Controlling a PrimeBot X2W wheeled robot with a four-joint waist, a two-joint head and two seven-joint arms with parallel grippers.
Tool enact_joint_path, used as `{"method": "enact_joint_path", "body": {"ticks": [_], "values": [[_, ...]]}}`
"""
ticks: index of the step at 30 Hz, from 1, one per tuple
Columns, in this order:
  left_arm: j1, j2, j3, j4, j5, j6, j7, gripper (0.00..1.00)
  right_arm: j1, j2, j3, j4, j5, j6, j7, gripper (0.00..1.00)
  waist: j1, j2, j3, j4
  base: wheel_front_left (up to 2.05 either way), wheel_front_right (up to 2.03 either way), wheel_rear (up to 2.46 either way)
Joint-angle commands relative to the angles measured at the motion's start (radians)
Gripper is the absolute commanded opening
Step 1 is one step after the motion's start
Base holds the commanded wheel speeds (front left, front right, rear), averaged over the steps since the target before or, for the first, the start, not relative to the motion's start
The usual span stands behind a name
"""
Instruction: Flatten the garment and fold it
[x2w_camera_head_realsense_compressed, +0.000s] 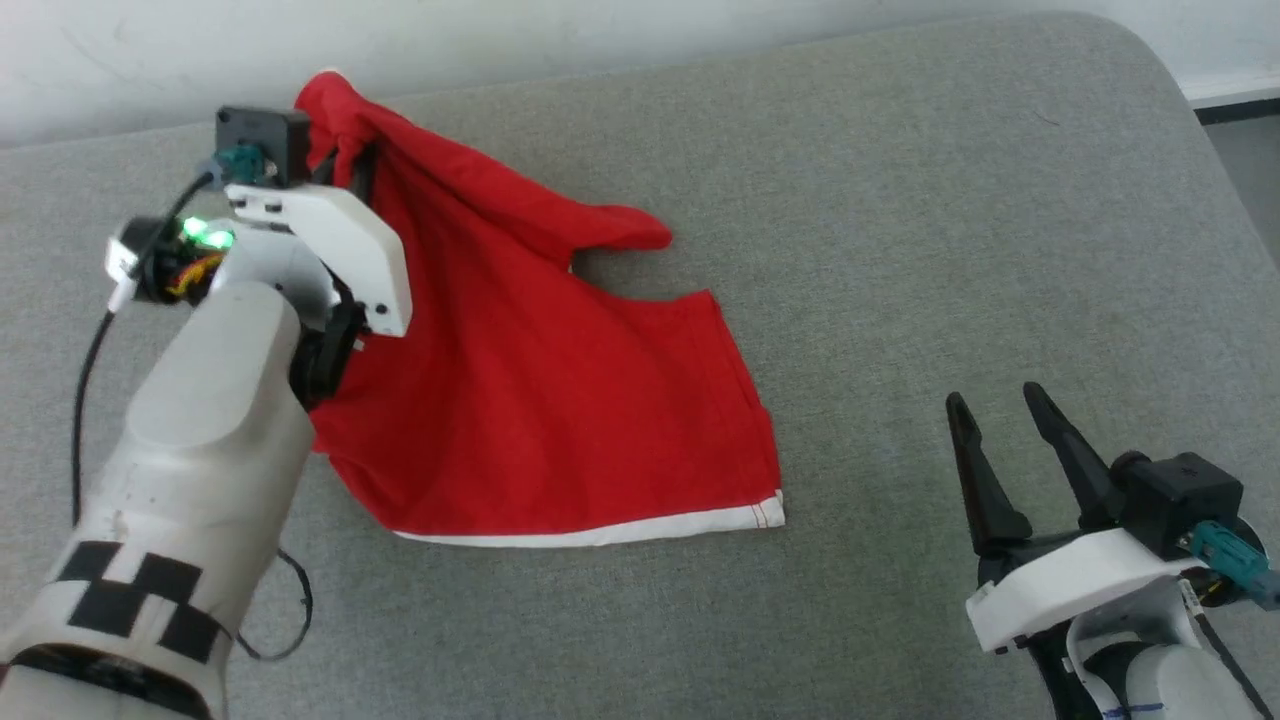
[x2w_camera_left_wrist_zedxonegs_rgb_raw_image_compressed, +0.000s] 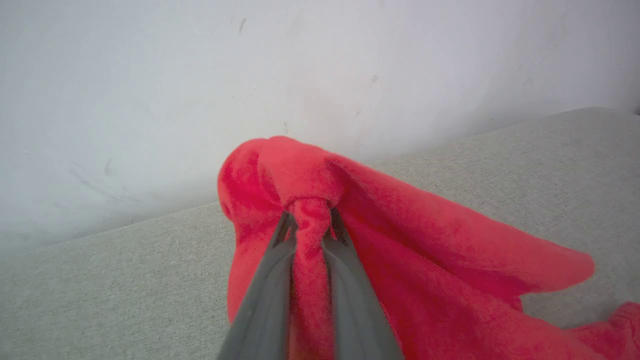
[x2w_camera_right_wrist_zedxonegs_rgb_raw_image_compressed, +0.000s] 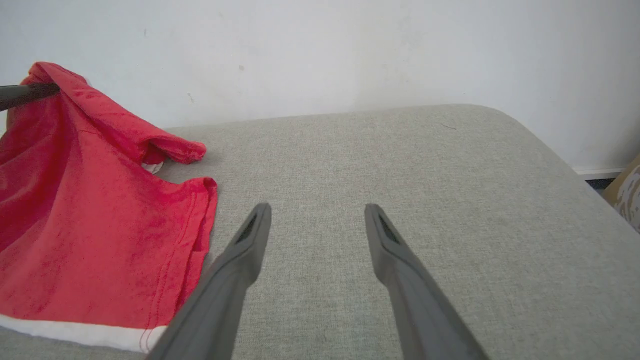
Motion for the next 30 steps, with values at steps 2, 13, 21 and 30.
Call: {"method": "enact_joint_path", "body": {"ticks": [2, 13, 21, 30], "values": [[-0.004, -0.018, 0.002, 0.033, -0.006, -0.019, -0.022, 0.04, -0.023, 0.002, 0.004, 0.006, 0.002, -0.001, -0.005, 1.0, -0.0002, 0.0, -0.008, 0.009, 0.0, 0.0, 0.0], [0.124, -0.055, 0.05, 0.04, -0.059, -0.053, -0.202, 1.0, 0.025, 0.002, -0.009, 0.011, -0.008, -0.001, 0.007, 1.0, -0.0002, 0.0, -0.108, 0.077, 0.0, 0.0, 0.0], [0.353, 0.001, 0.081, -0.143, -0.107, 0.004, -0.157, 1.0, 0.072, 0.002, -0.024, -0.012, -0.012, -0.001, 0.029, 1.0, -0.0002, 0.0, -0.162, 0.125, 0.0, 0.0, 0.0], [0.531, 0.115, 0.052, -0.448, -0.167, 0.071, 0.158, 1.0, 0.082, 0.002, -0.021, -0.032, -0.013, -0.001, 0.043, 1.0, -0.0002, 0.0, -0.156, 0.141, 0.0, 0.0, 0.0]]}}
